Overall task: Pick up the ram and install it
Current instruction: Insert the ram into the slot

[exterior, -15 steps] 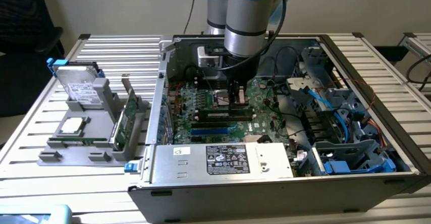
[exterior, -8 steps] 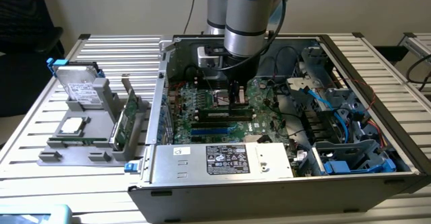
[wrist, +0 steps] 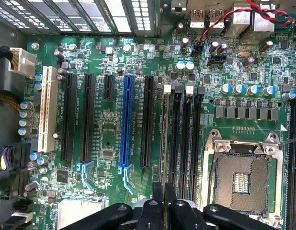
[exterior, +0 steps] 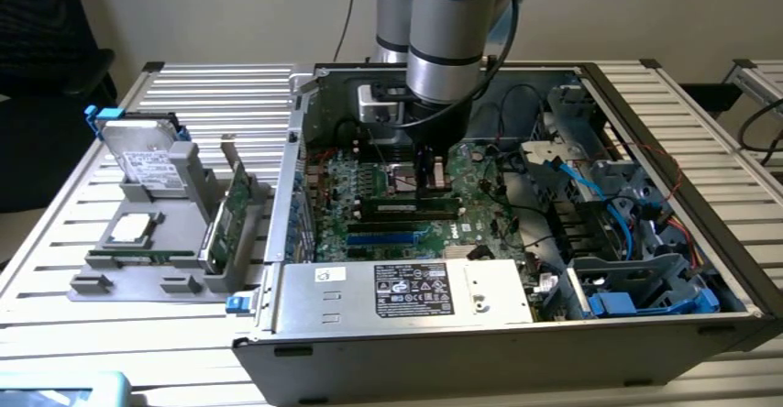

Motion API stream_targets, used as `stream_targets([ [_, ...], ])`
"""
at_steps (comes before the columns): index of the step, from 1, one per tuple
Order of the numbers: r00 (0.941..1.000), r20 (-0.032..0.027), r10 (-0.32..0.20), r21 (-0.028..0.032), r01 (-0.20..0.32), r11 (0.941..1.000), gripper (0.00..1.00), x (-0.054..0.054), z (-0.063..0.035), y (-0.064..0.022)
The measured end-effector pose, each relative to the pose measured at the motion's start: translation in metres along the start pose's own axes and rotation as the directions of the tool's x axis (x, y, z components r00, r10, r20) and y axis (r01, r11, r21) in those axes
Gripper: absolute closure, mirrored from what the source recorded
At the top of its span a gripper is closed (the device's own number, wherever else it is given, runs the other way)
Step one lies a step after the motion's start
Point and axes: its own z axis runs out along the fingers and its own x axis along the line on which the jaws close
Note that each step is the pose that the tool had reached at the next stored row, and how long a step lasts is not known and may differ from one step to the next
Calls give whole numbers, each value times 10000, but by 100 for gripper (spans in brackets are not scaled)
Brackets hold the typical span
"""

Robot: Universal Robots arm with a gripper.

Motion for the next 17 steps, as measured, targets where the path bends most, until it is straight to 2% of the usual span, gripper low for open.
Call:
stream_targets([
  [11,10000,-3,1,16,-1,10000,87,-1,-13,18],
  [14,10000,-4,4,51,-4,10000,87,0,-54,23],
  [17,10000,-25,9,120,-8,9999,87,-2,-97,33],
])
